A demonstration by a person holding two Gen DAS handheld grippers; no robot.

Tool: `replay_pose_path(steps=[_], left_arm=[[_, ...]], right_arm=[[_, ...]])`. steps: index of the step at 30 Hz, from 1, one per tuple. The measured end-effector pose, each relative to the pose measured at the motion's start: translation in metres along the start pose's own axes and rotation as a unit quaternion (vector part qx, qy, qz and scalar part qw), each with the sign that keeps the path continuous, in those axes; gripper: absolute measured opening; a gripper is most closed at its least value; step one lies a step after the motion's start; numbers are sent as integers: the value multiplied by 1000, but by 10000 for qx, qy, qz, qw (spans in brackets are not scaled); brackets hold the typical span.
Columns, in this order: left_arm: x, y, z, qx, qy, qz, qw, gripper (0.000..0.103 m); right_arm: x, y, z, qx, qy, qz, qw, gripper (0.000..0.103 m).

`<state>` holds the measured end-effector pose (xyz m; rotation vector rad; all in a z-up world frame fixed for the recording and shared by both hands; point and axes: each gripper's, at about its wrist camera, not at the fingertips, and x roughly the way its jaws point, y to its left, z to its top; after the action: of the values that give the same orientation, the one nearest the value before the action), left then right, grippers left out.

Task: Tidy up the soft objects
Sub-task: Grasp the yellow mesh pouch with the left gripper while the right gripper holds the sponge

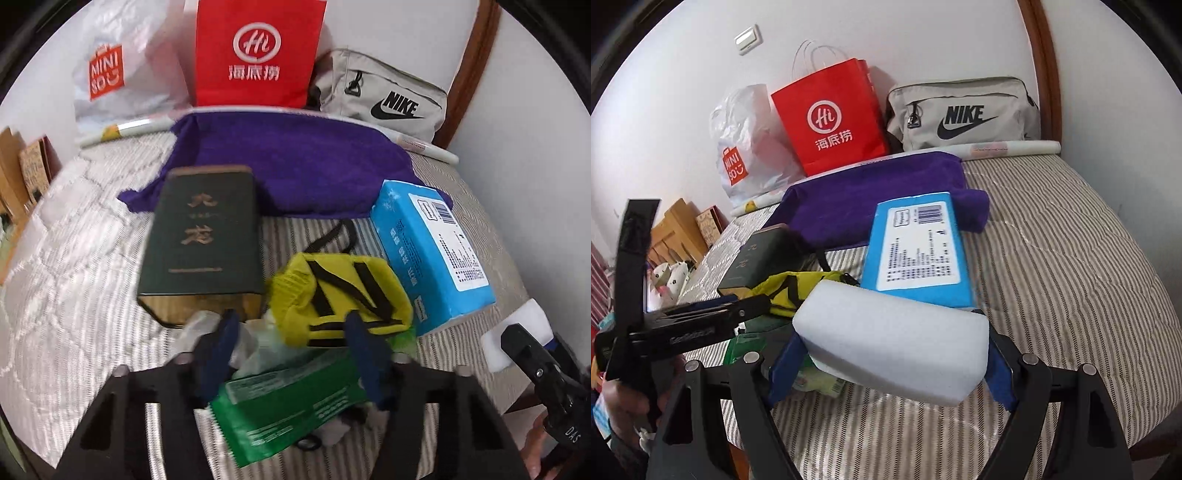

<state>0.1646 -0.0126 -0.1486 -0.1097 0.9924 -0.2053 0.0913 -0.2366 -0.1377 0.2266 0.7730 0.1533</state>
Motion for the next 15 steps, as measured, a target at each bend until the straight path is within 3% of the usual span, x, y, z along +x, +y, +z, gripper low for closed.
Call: replay_pose_path(steps=[8, 11, 15], left_arm=[[6, -1, -1, -63, 108, -6, 9999, 26], [1, -1, -9, 22, 156, 30, 9999, 15], [-6, 0, -15, 69, 236, -56, 9997, 15]], right_arm=[[9, -24, -5, 160, 173, 33, 9997, 83], [15, -29, -10, 68, 362, 41, 9993, 83], [23, -33, -17, -6, 577, 113, 9983, 83]])
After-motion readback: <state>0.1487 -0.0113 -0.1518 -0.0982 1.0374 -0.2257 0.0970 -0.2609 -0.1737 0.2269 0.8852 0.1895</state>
